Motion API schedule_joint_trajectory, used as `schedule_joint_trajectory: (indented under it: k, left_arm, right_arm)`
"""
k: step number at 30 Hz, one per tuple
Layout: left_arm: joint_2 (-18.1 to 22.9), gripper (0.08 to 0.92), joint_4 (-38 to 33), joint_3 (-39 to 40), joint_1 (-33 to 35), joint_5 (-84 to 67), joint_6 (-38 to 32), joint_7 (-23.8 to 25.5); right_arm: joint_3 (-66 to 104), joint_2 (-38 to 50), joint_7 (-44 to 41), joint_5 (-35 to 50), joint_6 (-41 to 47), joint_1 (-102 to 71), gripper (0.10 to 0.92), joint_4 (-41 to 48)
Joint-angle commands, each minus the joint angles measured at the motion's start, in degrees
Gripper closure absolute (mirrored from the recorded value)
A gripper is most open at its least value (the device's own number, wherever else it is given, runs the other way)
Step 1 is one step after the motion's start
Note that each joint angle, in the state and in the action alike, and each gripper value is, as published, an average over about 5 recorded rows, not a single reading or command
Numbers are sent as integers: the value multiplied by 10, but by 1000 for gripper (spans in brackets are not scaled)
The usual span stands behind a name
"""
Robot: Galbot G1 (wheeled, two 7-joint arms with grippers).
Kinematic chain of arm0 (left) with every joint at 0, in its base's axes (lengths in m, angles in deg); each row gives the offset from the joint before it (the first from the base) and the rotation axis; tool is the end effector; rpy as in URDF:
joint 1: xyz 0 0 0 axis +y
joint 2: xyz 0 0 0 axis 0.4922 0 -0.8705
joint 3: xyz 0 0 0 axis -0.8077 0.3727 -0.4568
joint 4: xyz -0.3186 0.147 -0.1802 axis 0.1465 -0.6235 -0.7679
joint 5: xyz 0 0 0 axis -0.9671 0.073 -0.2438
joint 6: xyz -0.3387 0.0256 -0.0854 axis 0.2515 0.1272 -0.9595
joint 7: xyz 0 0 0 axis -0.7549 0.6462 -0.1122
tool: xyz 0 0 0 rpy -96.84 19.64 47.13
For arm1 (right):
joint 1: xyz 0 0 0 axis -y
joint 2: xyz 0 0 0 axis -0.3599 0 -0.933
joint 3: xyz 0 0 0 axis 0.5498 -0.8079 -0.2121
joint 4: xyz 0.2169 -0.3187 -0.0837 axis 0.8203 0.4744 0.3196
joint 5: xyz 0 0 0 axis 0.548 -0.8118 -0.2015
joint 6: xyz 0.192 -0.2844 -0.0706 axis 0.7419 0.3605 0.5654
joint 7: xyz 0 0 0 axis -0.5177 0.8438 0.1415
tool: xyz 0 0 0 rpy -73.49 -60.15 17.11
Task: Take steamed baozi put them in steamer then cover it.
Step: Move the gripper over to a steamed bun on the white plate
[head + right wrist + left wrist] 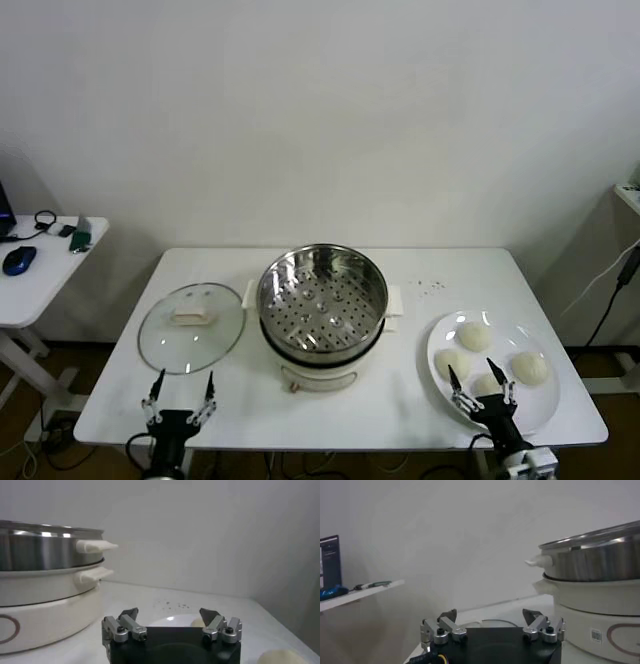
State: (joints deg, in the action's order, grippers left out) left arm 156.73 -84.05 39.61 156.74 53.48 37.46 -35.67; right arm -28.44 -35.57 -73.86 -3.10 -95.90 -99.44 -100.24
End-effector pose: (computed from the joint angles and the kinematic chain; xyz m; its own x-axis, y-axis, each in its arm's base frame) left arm 0.0881 0.0547 -0.4312 -0.9943 -0.0840 0.0649 -0.0673 0.9717 0.2266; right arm 0.1427 -0.1484 -0.4286 -0.9801 -0.1277 0.1518 -0.1440 0.9843 -0.1020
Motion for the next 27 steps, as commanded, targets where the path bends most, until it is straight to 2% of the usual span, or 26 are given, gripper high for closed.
schedule_joint_trajectory:
  k: [1,7,9,14,18,27]
  left_arm:
    - [-3,177,-4,2,-3,-17,25,-15]
    - [-13,177,-15,7,8,-34,38,-19]
    - [-16,177,-19,9,12,-37,39,-24]
    - [-21,177,-24,14,19,-37,51,-37]
    - [-25,177,-27,19,26,-32,47,-36]
    - [-25,177,-30,23,35,-23,38,-45]
  right_arm:
    - [12,49,-35,-16,38,35,203,-4]
    - [10,227,-117,-25,183,119,203,13]
    - [0,298,-158,-16,194,142,203,31]
    - [-34,423,-350,-59,175,212,203,105]
    - [-115,474,-456,-91,160,308,203,155]
    - [-480,499,-528,-158,141,654,203,252]
